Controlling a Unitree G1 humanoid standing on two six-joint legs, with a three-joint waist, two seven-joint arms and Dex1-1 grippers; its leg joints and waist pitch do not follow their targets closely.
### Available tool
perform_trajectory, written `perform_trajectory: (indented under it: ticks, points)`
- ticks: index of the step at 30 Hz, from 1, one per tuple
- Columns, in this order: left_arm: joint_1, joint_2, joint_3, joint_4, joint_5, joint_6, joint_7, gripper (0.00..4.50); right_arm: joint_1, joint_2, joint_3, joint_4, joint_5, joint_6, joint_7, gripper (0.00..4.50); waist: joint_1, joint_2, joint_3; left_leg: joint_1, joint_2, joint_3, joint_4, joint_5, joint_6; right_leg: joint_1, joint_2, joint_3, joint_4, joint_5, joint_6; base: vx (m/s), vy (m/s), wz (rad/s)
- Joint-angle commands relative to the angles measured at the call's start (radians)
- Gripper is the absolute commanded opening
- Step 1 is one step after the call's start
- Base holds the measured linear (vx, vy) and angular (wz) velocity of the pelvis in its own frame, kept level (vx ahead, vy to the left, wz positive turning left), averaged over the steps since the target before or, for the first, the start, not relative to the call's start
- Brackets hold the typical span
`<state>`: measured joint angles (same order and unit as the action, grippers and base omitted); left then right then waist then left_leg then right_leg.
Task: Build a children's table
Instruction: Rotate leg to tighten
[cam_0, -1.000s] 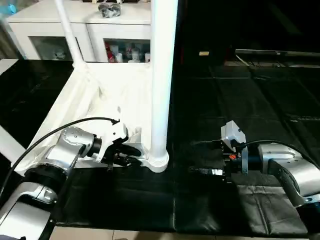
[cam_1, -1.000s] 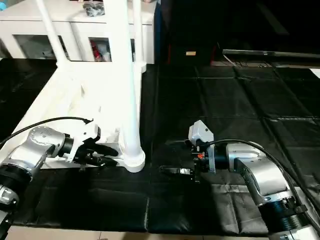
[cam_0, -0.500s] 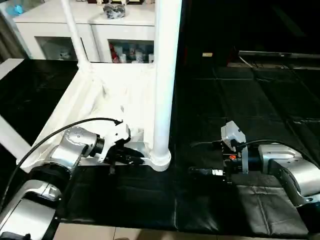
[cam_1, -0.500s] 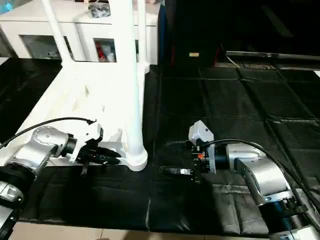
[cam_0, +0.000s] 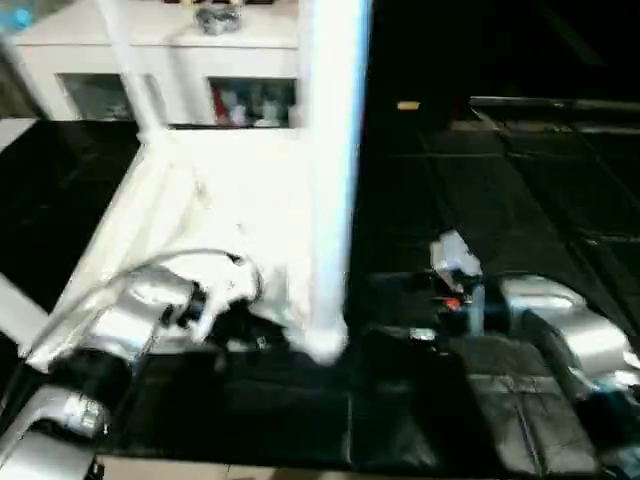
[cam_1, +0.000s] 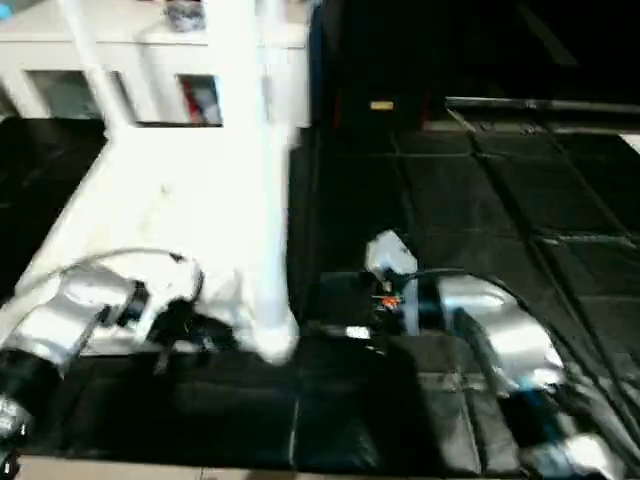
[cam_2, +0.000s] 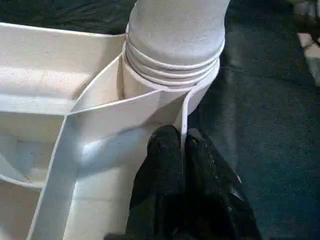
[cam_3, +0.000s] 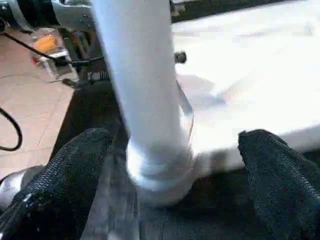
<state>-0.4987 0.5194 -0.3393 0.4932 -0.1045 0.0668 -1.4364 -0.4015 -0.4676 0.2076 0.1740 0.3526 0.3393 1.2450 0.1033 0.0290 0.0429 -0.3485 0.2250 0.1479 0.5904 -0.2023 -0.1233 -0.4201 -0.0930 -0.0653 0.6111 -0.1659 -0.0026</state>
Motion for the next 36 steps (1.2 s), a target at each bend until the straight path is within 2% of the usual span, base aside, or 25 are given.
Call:
perform_trajectory:
  ticks: [1, 4, 6, 7, 10, 13, 17, 22, 26, 28, 29, 31, 32, 34, 36]
  points:
    - [0.043, -0.034, -0.028, -0.056, -0.052, 0.015, -0.018, 0.01, -0.029, 0.015, 0.025, 0.055, -0.022, -0.053, 0.032, 4.5, 0.0, -0.016, -0.063, -0.01, -0.007, 0.028, -0.067, -0.134, 0.054, 0.066, -0.031, 0.03, -0.057, -0.172, -0.243, 0.0, 0.0, 0.0]
    - [0.062, -0.041, -0.026, -0.096, -0.05, 0.03, -0.003, 0.0, -0.053, 0.031, 0.043, 0.092, -0.02, -0.056, 0.067, 4.11, 0.005, -0.014, -0.061, -0.005, -0.004, 0.029, -0.068, -0.168, 0.049, 0.062, -0.03, 0.031, -0.061, -0.216, -0.235, 0.0, 0.0, 0.0]
    - [0.071, -0.042, -0.025, -0.119, -0.05, 0.044, 0.002, 0.0, -0.064, 0.034, 0.055, 0.105, -0.014, -0.045, 0.098, 4.03, 0.006, -0.017, -0.06, -0.01, -0.006, 0.027, -0.07, -0.169, 0.049, 0.067, -0.03, 0.031, -0.062, -0.231, -0.22, 0.0, 0.0, 0.0]
    - [0.087, -0.039, -0.024, -0.16, -0.049, 0.07, 0.01, 0.0, -0.084, 0.039, 0.073, 0.139, -0.018, -0.052, 0.143, 3.8, 0.005, -0.018, -0.063, -0.01, -0.005, 0.026, -0.069, -0.167, 0.048, 0.067, -0.032, 0.031, -0.059, -0.23, -0.219, 0.0, 0.0, 0.0]
    - [0.096, -0.033, -0.028, -0.19, -0.041, 0.085, 0.014, 0.0, -0.119, 0.055, 0.091, 0.211, -0.041, -0.085, 0.172, 3.58, 0.005, -0.02, -0.061, -0.012, -0.007, 0.028, -0.068, -0.156, 0.052, 0.065, -0.031, 0.031, -0.061, -0.23, -0.221, 0.0, 0.0, 0.0]
    - [0.104, -0.026, -0.027, -0.216, -0.035, 0.1, 0.018, 0.0, -0.152, 0.072, 0.106, 0.286, -0.056, -0.119, 0.203, 3.29, 0.005, -0.018, -0.064, -0.011, -0.007, 0.027, -0.066, -0.144, 0.054, 0.064, -0.031, 0.03, -0.057, -0.213, -0.229, 0.0, 0.0, 0.0]
    - [0.107, -0.02, -0.027, -0.222, -0.022, 0.102, 0.026, 0.0, -0.169, 0.086, 0.117, 0.329, -0.069, -0.136, 0.213, 3.04, 0.005, -0.014, -0.065, -0.011, -0.007, 0.027, -0.065, -0.138, 0.06, 0.064, -0.028, 0.029, -0.054, -0.174, -0.244, 0.0, 0.0, 0.0]
    - [0.105, -0.017, -0.026, -0.226, -0.014, 0.115, 0.033, 0.0, -0.179, 0.101, 0.117, 0.361, -0.07, -0.144, 0.235, 2.61, 0.005, -0.016, -0.063, -0.01, -0.007, 0.026, -0.068, -0.162, 0.052, 0.065, -0.029, 0.029, -0.059, -0.22, -0.234, 0.0, 0.0, 0.0]
    - [0.098, -0.022, -0.015, -0.229, -0.022, 0.137, 0.047, 0.0, -0.183, 0.117, 0.109, 0.375, -0.053, -0.138, 0.255, 2.32, 0.003, -0.012, -0.064, -0.009, -0.007, 0.026, -0.068, -0.163, 0.05, 0.064, -0.028, 0.03, -0.058, -0.208, -0.237, 0.0, 0.0, 0.0]
    - [0.089, -0.035, -0.009, -0.215, -0.012, 0.147, 0.084, 0.0, -0.173, 0.125, 0.103, 0.365, -0.048, -0.126, 0.246, 2.21, 0.002, -0.014, -0.063, -0.009, -0.007, 0.026, -0.068, -0.166, 0.05, 0.065, -0.028, 0.029, -0.058, -0.209, -0.238, 0.0, 0.0, 0.0]
    - [0.085, -0.041, -0.006, -0.207, -0.006, 0.154, 0.102, 0.0, -0.167, 0.129, 0.099, 0.359, -0.046, -0.119, 0.239, 2.18, 0.002, -0.004, -0.063, -0.008, -0.007, 0.025, -0.068, -0.171, 0.047, 0.064, -0.028, 0.03, -0.059, -0.215, -0.238, 0.0, 0.0, 0.0]
    - [0.071, -0.063, 0.0, -0.183, 0.011, 0.17, 0.151, 0.0, -0.151, 0.149, 0.087, 0.35, -0.049, -0.104, 0.175, 2.14, 0.0, -0.011, -0.061, -0.009, -0.009, 0.026, -0.069, -0.186, 0.042, 0.065, -0.027, 0.029, -0.063, -0.235, -0.23, 0.0, 0.0, 0.0]
    - [0.054, -0.09, 0.013, -0.16, 0.019, 0.194, 0.203, 0.0, -0.143, 0.172, 0.078, 0.356, -0.071, -0.109, 0.091, 2.14, -0.004, -0.007, -0.06, -0.008, -0.01, 0.026, -0.07, -0.193, 0.035, 0.063, -0.027, 0.03, -0.066, -0.257, -0.222, 0.0, 0.0, 0.0]
    - [0.044, -0.106, 0.021, -0.148, 0.021, 0.209, 0.233, 0.0, -0.139, 0.186, 0.073, 0.362, -0.087, -0.114, 0.041, 2.1, -0.009, -0.011, -0.059, -0.006, -0.014, 0.025, -0.071, -0.206, 0.02, 0.065, -0.027, 0.029, -0.073, -0.315, -0.197, 0.0, 0.0, 0.0]
    - [0.003, -0.182, 0.065, -0.115, 0.0, 0.281, 0.336, 0.0, -0.146, 0.257, 0.051, 0.404, -0.131, -0.084, -0.163, 2.07, -0.021, -0.016, -0.055, -0.016, -0.018, 0.022, -0.075, -0.205, 0.006, 0.069, -0.028, 0.026, -0.076, -0.366, -0.169, 0.0, 0.0, 0.0]
